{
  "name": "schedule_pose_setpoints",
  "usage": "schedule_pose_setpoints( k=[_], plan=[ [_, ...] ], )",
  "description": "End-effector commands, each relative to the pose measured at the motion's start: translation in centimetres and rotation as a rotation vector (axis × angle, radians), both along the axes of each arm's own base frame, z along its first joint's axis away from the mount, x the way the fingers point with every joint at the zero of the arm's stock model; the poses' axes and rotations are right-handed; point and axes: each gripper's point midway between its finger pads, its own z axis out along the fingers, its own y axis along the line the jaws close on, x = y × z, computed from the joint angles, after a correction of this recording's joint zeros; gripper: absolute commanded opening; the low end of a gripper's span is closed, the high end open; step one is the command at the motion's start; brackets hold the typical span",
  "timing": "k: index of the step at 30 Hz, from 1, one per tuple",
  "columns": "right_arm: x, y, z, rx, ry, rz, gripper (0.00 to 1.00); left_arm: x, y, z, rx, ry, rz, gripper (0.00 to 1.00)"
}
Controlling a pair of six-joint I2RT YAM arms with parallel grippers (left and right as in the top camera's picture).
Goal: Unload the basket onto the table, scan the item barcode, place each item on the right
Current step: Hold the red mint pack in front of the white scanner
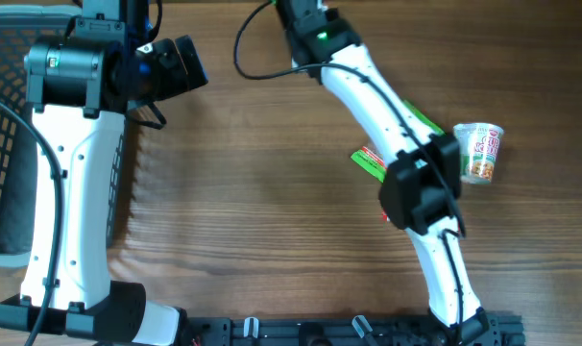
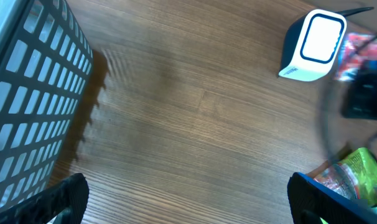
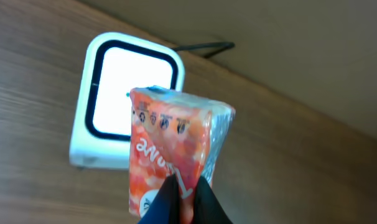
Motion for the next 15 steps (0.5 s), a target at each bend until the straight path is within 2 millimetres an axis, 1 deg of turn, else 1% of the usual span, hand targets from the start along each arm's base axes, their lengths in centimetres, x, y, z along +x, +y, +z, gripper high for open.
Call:
schedule_pose_setpoints(
  k=[1,3,4,9,11,12,13,15],
  plan=[
    [1.4,-0.4,-1.7,-0.158,-0.019,0.036,0.04,0.0,0.1,0.1,0.006,-0.002,-0.015,1.00],
    [1.8,-0.2,-2.3,-0.156,-0.028,0.038,0.04,0.0,0.1,0.1,0.006,-0.002,-0.015,1.00],
    [1.9,-0.2,-2.3,-0.153,-0.035,0.037,0.04,0.0,0.1,0.1,0.006,-0.002,-0.015,1.00],
    [2.0,-0.2,-1.4,-0.139,-0.053,0.031,0.04,0.0,0.1,0.1,0.006,-0.002,-0.015,1.00],
    [1.7,-0.3,0.1,-0.114,-0.066,0.017,0.04,0.0,0.1,0.1,0.006,-0.002,-0.015,1.00],
    [1.4,-0.4,1.6,-0.085,-0.082,0.011,0.04,0.0,0.1,0.1,0.006,-0.002,-0.015,1.00],
    [1.1,-0.4,2.7,-0.062,-0.093,0.006,0.04,0.0,0.1,0.1,0.006,-0.002,-0.015,1.00],
    [-0.1,0.0,6.3,0.028,-0.105,0.030,0.04,0.0,0.1,0.1,0.006,-0.002,-0.015,1.00]
  ],
)
